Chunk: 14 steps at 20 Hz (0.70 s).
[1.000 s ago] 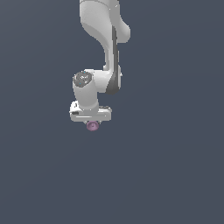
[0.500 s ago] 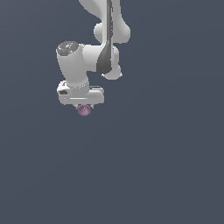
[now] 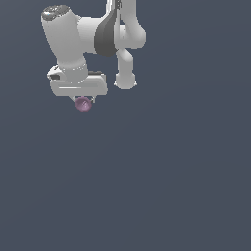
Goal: Pick up the object and move it to a goal position.
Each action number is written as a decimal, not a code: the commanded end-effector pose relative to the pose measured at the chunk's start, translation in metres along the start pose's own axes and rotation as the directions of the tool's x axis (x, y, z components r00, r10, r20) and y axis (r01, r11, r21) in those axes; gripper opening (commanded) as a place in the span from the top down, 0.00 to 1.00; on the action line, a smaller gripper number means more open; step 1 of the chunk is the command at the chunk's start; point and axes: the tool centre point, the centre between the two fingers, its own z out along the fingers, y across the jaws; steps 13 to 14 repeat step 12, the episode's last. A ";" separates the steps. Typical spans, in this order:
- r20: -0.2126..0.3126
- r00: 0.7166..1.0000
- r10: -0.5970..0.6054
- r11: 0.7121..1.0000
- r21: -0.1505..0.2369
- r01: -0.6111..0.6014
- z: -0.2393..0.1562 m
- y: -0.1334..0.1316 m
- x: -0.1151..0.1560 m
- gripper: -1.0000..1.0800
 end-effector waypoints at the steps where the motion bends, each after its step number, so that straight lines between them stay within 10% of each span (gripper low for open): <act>1: 0.001 1.000 -0.001 1.000 0.001 0.001 -0.015 0.006 -0.007 1.00; 14: 0.002 1.000 -0.001 1.000 -0.001 0.001 -0.039 0.016 -0.014 1.00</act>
